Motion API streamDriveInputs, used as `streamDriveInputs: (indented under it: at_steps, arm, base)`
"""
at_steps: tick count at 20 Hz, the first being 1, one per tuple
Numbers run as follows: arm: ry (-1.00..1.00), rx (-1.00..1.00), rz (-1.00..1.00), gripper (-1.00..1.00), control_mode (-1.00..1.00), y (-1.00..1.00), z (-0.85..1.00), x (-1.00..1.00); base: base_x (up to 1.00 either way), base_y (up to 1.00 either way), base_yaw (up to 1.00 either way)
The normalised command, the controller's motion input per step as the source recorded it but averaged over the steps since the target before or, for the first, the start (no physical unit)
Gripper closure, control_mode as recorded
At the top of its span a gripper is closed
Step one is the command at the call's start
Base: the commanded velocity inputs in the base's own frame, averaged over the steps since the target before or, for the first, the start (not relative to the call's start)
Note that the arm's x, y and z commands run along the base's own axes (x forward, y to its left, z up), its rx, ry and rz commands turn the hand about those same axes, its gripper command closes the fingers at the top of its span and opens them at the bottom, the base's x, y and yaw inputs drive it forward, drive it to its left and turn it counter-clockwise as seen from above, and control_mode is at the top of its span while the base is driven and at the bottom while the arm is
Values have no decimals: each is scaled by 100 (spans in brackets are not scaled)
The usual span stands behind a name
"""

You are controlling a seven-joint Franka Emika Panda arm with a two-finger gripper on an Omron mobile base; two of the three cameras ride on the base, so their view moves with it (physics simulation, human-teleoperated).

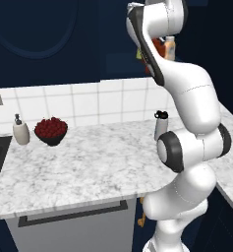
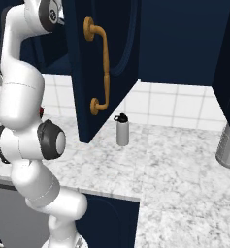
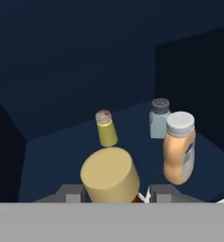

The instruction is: Put the shaker and condiment bottle from the counter next to their counterparts in the cabinet.

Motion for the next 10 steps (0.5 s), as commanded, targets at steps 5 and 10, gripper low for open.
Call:
streamDriveInputs:
  at_steps: [5,10]
  arm:
    - [-23,0,0,100,-100,-5,-26,0]
    - [-16,0,0,100,-100,0,-33,0]
  base:
    - [0,0,0]
    - [0,0,0]
